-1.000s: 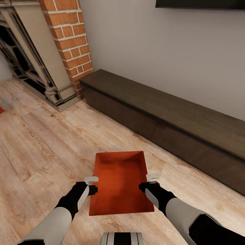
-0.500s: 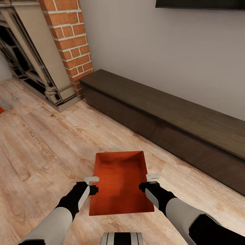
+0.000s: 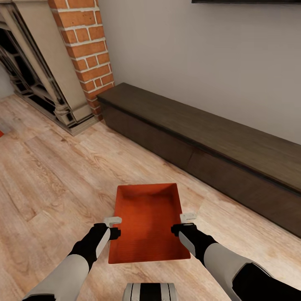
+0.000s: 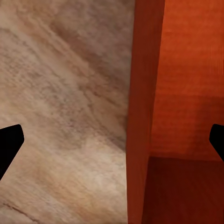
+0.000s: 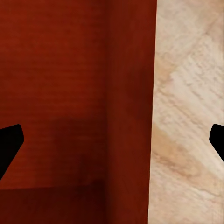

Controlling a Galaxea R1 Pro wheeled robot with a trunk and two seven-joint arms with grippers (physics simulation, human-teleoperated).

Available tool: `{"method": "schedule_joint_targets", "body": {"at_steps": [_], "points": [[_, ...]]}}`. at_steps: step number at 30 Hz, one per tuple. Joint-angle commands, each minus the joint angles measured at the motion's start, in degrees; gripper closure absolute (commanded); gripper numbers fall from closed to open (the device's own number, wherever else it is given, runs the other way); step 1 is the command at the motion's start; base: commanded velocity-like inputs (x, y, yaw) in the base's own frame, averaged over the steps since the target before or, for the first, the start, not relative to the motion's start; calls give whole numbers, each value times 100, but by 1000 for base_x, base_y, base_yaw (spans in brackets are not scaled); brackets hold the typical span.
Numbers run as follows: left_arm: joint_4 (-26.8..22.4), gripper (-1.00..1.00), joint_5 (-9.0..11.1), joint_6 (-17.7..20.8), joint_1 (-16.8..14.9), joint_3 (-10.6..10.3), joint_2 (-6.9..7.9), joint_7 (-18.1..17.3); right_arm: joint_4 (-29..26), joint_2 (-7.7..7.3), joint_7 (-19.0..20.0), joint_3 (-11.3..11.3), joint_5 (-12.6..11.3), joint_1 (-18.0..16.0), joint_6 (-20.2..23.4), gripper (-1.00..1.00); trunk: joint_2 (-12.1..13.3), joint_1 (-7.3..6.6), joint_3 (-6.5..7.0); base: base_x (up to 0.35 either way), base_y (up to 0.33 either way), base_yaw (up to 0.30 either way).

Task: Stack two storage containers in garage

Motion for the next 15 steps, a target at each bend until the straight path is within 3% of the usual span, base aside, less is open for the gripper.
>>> {"method": "schedule_joint_targets", "body": {"at_steps": [1,4,9,15], "points": [[-10,-100,26,25,-1,24,-6,23,-12,-4,-38,48,-39,-3,34,-100,-43,22,-22,0,0,0],[-10,-100,26,25,-1,24,-5,23,-12,-11,-38,48,-39,-3,31,-100,-43,22,-22,0,0,0],[-11,-100,26,25,-1,24,-6,23,-12,-168,-38,48,-39,-4,28,-100,-43,22,-22,0,0,0],[-11,-100,26,25,-1,32,-10,23,-12,-211,-38,48,-39,-5,28,-100,-43,22,-22,0,0,0]]}}
